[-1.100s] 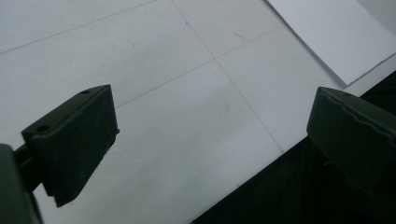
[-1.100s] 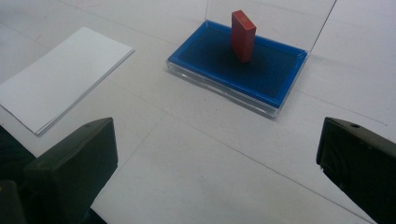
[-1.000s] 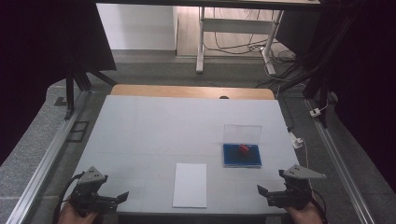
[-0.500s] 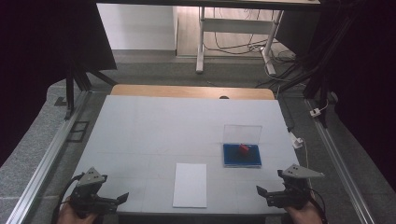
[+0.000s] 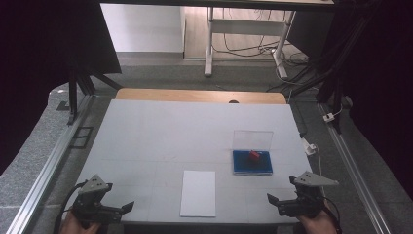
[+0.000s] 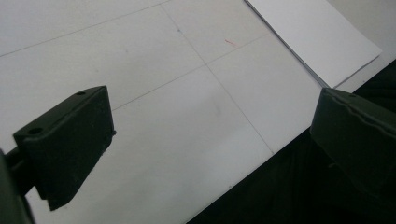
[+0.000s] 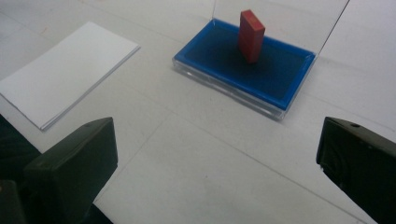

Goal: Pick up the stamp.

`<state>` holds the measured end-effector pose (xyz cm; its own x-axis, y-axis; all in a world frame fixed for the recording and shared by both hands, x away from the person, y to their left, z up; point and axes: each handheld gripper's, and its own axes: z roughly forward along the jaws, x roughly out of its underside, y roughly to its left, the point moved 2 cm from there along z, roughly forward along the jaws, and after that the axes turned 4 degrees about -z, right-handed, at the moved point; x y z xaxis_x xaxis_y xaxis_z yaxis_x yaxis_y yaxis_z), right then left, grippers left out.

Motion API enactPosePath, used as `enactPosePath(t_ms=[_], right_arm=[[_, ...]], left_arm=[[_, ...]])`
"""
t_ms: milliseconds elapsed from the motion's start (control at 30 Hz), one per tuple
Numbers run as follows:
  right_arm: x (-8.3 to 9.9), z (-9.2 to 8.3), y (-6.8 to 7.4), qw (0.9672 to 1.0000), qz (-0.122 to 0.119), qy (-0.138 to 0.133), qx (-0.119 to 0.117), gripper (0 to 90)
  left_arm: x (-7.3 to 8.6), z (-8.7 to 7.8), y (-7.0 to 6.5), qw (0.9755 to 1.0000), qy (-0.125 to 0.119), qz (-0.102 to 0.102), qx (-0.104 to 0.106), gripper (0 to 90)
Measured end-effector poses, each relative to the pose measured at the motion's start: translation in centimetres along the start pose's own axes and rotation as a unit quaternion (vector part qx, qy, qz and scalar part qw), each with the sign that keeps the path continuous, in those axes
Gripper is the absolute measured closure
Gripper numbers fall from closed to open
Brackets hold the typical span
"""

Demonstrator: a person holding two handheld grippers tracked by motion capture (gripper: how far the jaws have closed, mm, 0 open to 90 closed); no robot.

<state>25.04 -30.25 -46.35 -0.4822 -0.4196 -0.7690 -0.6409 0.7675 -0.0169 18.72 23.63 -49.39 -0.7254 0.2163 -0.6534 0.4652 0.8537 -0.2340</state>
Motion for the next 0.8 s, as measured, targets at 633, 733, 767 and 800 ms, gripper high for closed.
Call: enactPosePath(t_ms=[633, 733, 767, 800], right_arm=[[-1.7, 1.3, -0.9, 0.9997, -0.006, -0.022, -0.001, 0.0], [-1.9, 1.8, -1.1, 0.9999, -0.001, -0.017, 0.0, 0.0], [-2.0, 2.0, -1.1, 0.9999, 0.0, -0.016, -0.001, 0.0], [-2.1, 2.2, -1.2, 0.9999, 0.003, -0.013, 0.0, 0.0]], left_arm=[[0.0, 0.0, 0.1, 1.0, 0.0, -0.007, 0.003, 0.0], [0.0, 0.0, 0.1, 1.0, 0.001, -0.007, 0.003, 0.0], [0.0, 0.0, 0.1, 1.0, 0.0, -0.007, 0.004, 0.0], [0.0, 0.0, 0.1, 1.0, 0.0, -0.007, 0.004, 0.0]])
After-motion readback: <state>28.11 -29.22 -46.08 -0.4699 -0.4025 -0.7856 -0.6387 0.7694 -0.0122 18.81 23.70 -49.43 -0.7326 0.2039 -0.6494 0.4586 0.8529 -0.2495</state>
